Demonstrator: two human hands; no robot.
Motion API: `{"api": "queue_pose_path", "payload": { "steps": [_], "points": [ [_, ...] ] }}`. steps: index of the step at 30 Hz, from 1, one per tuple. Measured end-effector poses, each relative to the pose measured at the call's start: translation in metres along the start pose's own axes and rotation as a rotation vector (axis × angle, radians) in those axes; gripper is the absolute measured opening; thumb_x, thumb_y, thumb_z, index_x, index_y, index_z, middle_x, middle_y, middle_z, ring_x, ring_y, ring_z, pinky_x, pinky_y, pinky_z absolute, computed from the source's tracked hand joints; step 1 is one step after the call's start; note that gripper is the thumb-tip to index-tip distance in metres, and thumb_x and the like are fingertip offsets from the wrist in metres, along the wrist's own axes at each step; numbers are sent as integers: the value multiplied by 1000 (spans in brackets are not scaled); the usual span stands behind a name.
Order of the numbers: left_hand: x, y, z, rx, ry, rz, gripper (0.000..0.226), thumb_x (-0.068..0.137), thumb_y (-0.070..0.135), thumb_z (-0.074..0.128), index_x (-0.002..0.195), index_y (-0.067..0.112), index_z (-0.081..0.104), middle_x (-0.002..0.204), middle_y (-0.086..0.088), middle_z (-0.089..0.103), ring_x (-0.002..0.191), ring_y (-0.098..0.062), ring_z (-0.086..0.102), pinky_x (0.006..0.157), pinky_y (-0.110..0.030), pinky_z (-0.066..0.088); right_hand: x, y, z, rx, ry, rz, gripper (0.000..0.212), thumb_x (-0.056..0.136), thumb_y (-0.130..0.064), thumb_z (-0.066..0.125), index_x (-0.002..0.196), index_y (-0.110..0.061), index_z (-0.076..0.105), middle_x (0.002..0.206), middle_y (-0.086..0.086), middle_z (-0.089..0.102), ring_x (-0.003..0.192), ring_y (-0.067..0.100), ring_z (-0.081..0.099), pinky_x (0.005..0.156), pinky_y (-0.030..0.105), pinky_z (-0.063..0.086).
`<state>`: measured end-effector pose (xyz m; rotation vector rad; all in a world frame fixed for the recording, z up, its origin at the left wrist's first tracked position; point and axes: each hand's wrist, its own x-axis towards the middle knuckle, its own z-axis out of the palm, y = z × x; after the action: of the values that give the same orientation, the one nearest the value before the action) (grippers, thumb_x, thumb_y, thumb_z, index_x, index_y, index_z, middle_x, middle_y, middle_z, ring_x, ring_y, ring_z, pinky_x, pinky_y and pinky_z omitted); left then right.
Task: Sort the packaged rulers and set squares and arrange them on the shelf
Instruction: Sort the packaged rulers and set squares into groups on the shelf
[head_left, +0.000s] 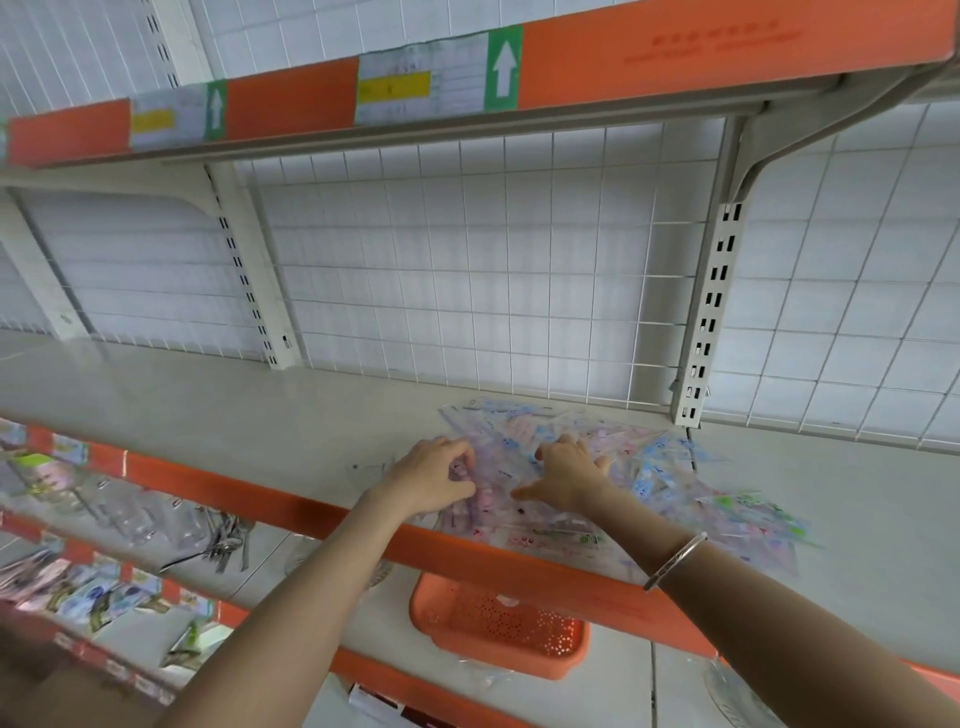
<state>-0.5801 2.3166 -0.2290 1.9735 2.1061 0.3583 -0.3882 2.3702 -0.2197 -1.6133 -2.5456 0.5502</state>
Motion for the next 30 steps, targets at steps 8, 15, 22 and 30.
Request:
{"api": "queue_pose_path", "payload": {
  "steps": [8,15,22,30],
  "points": [
    [-6,6,0,80,40,-43,29,86,32,54,114,24,53,132,2,47,122,-21,41,96,-37,39,5,-5,-2,59,8,53,48,77,-43,72,64,-18,34,93,6,45,92,23,45,96,46,38],
    [-2,25,4,151,-37,26,55,92,36,51,145,31,36,152,5,35,139,-19,30,109,-38,27,2,6,-13,353,-32,72,26,74,-11,78,65,-2,55,64,9,53,58,14,43,55,27,39],
    [4,30,3,190,40,93,42,83,32,63,124,27,58,128,5,57,120,-18,48,95,-31,36,4,26,-19,604,55,94,18,84,1,64,68,-7,60,64,4,61,49,7,54,46,14,42],
    [6,43,6,-200,73,-59,21,89,19,58,108,16,66,115,-2,63,99,-17,60,85,-28,45,6,33,-19,681,94,123,17,86,-4,62,70,-1,66,70,12,69,44,9,51,44,16,41]
  ]
}}
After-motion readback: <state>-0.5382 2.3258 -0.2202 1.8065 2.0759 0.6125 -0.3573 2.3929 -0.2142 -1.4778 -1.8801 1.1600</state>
